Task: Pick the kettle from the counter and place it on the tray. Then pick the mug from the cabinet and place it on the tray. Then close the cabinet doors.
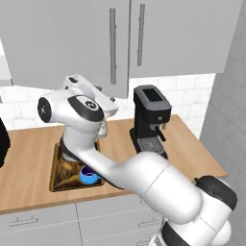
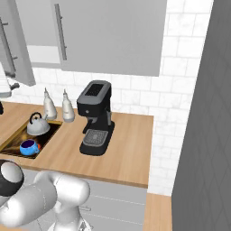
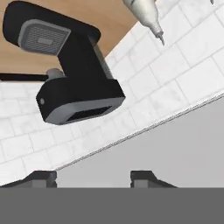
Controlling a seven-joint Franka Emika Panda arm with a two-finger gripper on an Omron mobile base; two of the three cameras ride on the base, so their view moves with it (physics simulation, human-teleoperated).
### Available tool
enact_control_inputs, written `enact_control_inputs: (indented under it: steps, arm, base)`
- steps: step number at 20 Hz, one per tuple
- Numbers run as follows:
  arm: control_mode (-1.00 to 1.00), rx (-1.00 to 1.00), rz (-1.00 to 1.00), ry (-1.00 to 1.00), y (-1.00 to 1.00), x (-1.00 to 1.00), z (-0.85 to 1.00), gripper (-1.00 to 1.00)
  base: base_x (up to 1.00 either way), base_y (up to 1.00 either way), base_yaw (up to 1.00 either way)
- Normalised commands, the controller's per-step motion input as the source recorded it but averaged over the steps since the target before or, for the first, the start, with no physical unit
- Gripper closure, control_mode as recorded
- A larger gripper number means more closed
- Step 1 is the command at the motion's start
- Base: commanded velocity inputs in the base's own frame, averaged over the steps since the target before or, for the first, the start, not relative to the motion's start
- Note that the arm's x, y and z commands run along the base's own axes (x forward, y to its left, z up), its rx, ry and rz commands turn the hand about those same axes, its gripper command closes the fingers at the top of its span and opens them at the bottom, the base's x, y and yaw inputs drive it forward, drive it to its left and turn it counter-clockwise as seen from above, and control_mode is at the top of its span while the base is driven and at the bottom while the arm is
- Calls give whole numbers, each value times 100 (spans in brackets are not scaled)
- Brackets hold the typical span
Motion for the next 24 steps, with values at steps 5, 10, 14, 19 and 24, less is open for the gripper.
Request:
enact_control_inputs:
  steps: [5,10,14,19,24]
  arm:
    - [-100,0,-17,13,-14,89,0,-100]
    - [-100,0,-7,4,-28,82,-4,-100]
    - [-100,0,0,-6,-42,70,-28,-100]
    - [-100,0,0,-3,-36,80,-21,-100]
    - [-100,0,0,-2,-30,83,-14,-100]
  base:
    - [0,0,0]
    - [0,0,0]
    - [0,0,0]
    - [0,0,0]
    - [0,0,0]
